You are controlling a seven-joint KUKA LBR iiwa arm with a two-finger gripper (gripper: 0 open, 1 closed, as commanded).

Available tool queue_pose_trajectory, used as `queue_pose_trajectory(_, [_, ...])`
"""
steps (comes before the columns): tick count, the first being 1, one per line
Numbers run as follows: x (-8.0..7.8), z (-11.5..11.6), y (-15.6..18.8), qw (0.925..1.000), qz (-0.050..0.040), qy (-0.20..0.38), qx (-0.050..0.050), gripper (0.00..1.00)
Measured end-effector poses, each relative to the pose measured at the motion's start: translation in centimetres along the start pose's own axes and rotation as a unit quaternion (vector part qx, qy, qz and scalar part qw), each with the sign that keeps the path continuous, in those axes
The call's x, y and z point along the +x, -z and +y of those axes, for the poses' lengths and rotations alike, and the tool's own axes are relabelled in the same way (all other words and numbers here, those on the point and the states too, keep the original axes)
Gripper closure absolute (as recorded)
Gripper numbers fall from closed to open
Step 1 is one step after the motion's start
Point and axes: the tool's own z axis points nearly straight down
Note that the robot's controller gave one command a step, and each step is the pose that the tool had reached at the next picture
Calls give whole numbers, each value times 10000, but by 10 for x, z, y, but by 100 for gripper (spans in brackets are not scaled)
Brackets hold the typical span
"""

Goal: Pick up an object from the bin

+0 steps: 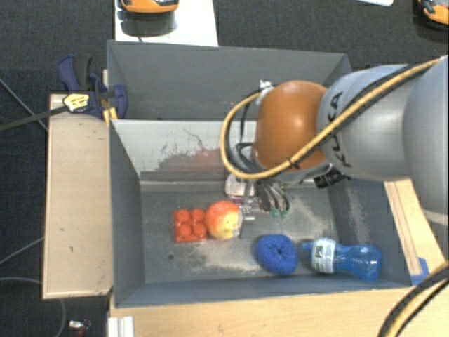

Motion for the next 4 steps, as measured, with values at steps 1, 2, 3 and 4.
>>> queue_pose_trajectory(1, [-1, 0, 4, 10000, -32, -10, -4, 0])
queue_pose_trajectory(2, [14, 5, -41, 9965, -70, 828, -3, 0])
queue_pose_trajectory(3, [24, 7, -68, 9926, -21, 1216, -4, 0])
queue_pose_trajectory(4, [12, -7, -66, 9985, -40, -542, -13, 100])
